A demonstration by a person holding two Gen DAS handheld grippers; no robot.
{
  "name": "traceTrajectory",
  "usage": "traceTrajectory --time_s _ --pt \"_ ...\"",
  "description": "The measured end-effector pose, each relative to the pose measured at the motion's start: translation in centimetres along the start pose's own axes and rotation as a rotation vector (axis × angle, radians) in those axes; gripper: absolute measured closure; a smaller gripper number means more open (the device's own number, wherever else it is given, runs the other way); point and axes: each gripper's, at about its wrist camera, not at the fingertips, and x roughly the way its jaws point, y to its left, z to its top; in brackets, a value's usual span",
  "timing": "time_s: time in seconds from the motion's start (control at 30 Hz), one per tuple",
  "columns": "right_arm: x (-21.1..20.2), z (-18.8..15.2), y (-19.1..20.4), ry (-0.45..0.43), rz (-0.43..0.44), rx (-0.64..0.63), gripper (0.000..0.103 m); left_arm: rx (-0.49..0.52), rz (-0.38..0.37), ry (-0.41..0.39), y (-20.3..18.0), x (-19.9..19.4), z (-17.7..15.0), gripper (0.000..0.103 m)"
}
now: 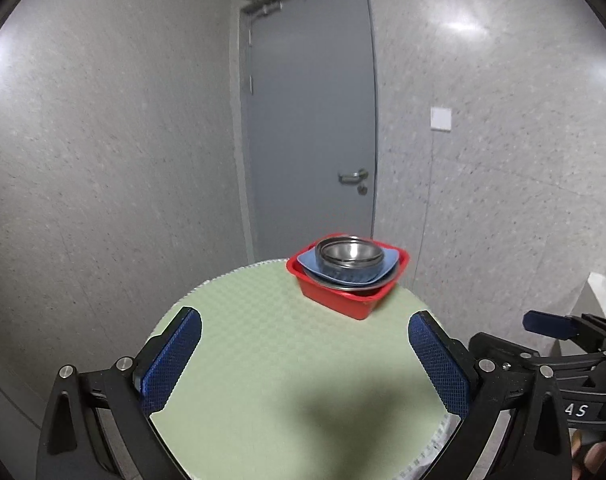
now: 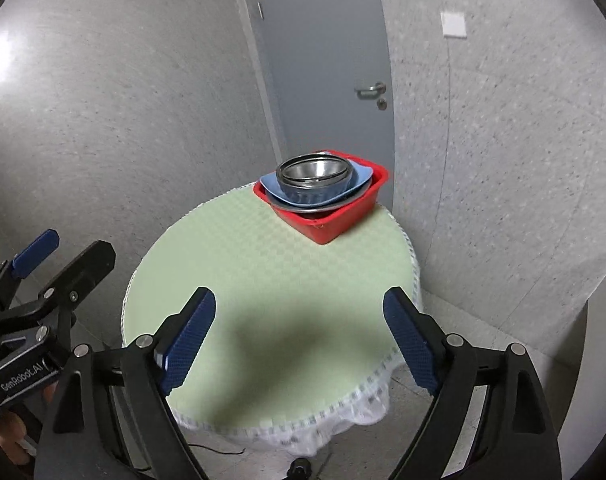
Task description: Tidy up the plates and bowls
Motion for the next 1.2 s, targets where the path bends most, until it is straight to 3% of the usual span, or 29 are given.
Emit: traceTrajectory --time_s 0.13,0.27,0.33,0.5,0.7,1.0,1.07,1.2 --pt "-5.7 -3.6 -0.5 -0.07 0.007 -0.047 0.004 -0.013 0.045 -0.026 -2.3 -7.2 -4.1 0.001" --pt "-11.2 -7.7 -0.2 -0.119 0.016 -0.101 0.002 -0.017 0.047 -0.031 -5.3 -14.2 -8.5 0.001" --pt "-13.7 -10.0 0.1 -0.141 0.027 -0.126 0.002 -0.009 0.082 -0.044 -6.6 -17.8 -10.7 0.001" --pt "-17.5 -14.1 0.1 -0.135 0.027 -0.125 0.0 -0.022 0.061 -0.012 -8.9 -25.3 -15.2 0.001" --pt "-21.1 -17.2 0.3 -0.134 0.039 -0.098 0.0 -0.019 0.069 -0.014 -9.8 -32.9 -17.7 0.001" --pt "-23.6 -20.3 1.6 -0.165 0.048 -0.094 0.0 -0.015 0.079 -0.021 -9.0 -36.7 -18.4 0.001" --pt "-23.6 -20.7 1.7 -0.167 0.053 -0.088 0.0 -0.013 0.083 -0.021 -8.8 -34.3 -17.3 0.001" --pt "-23.9 -21.4 1.7 -0.167 0.066 -0.082 0.0 -0.009 0.086 -0.024 -8.6 -34.2 -17.3 0.001"
